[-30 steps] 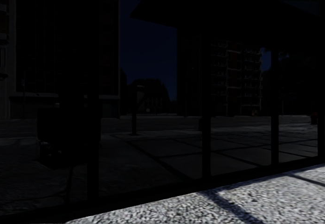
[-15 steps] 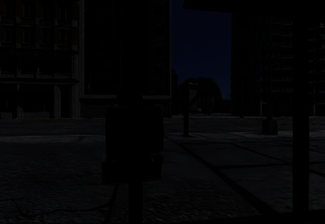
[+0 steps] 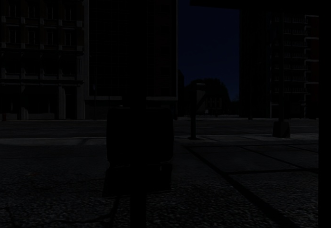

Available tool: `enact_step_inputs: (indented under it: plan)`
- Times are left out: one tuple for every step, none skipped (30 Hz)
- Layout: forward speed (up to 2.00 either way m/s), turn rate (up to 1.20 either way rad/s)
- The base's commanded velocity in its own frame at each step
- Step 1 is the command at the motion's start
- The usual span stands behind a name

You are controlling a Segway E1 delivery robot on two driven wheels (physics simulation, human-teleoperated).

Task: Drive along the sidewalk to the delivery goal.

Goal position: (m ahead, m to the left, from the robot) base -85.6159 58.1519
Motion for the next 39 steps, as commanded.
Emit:
enact_step_inputs:
  plan:
    - [-0.15,0.13]
    - [-0.18,0.13]
    - [-0.21,0.13]
    - [-0.22,0.09]
    - [-0.22,0.00]
    - [-0.23,0.00]
    - [-0.27,0.00]
    - [-0.28,0.00]
    - [-0.37,0.00]
    - [-0.40,0.00]
    - [-0.40,0.00]
    - [-0.40,0.06]
    - [-0.40,0.30]
    - [-0.40,0.39]
    - [-0.40,0.44]
    - [-0.40,0.46]
    - [-0.40,0.47]
    - [-0.39,0.48]
    - [-0.39,0.49]
    - [-0.39,0.50]
    - [-0.39,0.51]
    - [-0.39,0.57]
    - [-0.39,0.61]
    - [-0.40,0.63]
    - [-0.40,0.63]
    - [-0.40,0.63]
    - [-0.40,0.63]
    - [-0.40,0.63]
    - [-0.40,0.63]
    - [-0.40,0.63]
    - [-0.40,0.63]
    - [-0.40,0.63]
    - [-0.40,0.63]
    - [-0.40,0.63]
    - [-0.41,0.63]
    - [-0.42,0.63]
    - [-0.42,0.63]
    - [-0.43,0.63]
    - [-0.43,0.63]
